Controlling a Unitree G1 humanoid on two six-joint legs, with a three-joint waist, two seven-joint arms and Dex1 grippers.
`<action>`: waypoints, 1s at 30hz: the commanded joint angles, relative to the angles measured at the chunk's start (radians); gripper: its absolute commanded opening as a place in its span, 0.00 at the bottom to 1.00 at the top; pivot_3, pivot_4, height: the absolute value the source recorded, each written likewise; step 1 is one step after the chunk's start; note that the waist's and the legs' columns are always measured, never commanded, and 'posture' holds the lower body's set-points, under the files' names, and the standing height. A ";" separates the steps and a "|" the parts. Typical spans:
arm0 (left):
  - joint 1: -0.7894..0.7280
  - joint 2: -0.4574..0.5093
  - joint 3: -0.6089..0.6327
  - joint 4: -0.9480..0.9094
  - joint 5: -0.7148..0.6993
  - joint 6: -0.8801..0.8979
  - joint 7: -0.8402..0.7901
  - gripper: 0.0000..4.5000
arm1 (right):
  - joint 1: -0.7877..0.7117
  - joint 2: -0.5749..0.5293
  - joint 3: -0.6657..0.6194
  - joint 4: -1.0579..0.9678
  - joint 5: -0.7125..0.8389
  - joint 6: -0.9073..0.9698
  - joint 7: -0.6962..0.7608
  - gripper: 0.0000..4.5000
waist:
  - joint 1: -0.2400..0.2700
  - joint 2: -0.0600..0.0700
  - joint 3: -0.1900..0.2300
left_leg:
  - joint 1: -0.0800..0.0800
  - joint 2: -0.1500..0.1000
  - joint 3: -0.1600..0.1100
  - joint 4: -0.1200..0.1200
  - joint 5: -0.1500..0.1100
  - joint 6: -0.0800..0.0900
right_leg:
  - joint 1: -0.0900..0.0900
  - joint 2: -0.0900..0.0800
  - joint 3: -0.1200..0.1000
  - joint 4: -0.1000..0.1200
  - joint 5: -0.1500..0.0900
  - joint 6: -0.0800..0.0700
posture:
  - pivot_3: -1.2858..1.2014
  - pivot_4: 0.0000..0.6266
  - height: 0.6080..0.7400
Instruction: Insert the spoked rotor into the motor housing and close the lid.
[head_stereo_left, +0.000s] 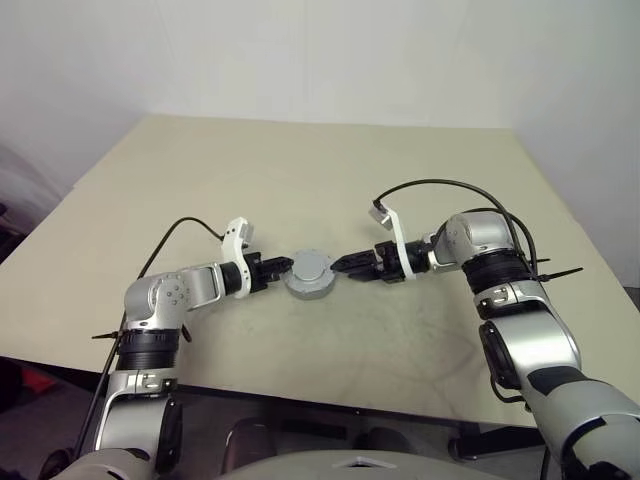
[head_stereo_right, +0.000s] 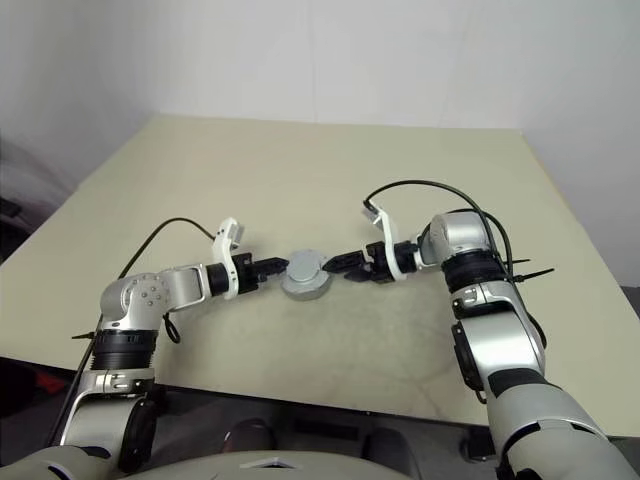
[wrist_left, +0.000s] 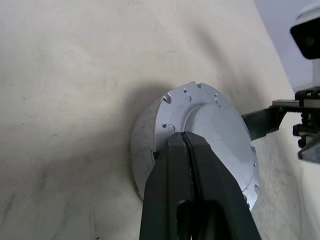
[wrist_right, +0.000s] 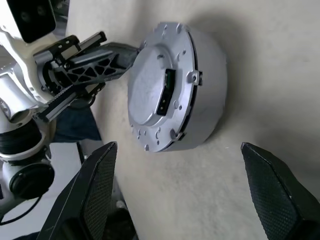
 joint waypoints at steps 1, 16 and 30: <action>0.026 0.011 -0.021 0.020 0.035 0.026 0.022 0.00 | -0.008 0.036 -0.056 -0.026 0.041 0.014 -0.044 0.99 | 0.000 0.000 0.000 | 0.000 0.000 0.000 0.000 0.000 0.000 | 0.000 0.000 0.000 0.000 0.000 0.000 | 0.52 0.00 1.00; 0.046 0.013 -0.011 -0.009 0.029 0.036 0.036 0.00 | -0.012 0.213 -0.234 0.040 0.046 -0.052 -0.278 0.99 | 0.000 0.000 0.000 | -0.001 0.000 0.000 0.000 0.000 -0.001 | 0.000 0.000 0.000 0.000 0.000 0.000 | 0.52 0.00 1.00; 0.041 0.020 -0.021 -0.008 0.039 0.029 0.034 0.00 | -0.013 0.215 -0.247 0.099 0.040 -0.136 -0.332 0.49 | 0.002 0.003 0.000 | 0.000 -0.002 -0.001 0.000 0.002 -0.003 | 0.002 -0.002 0.000 0.000 0.001 0.002 | 0.52 0.00 1.00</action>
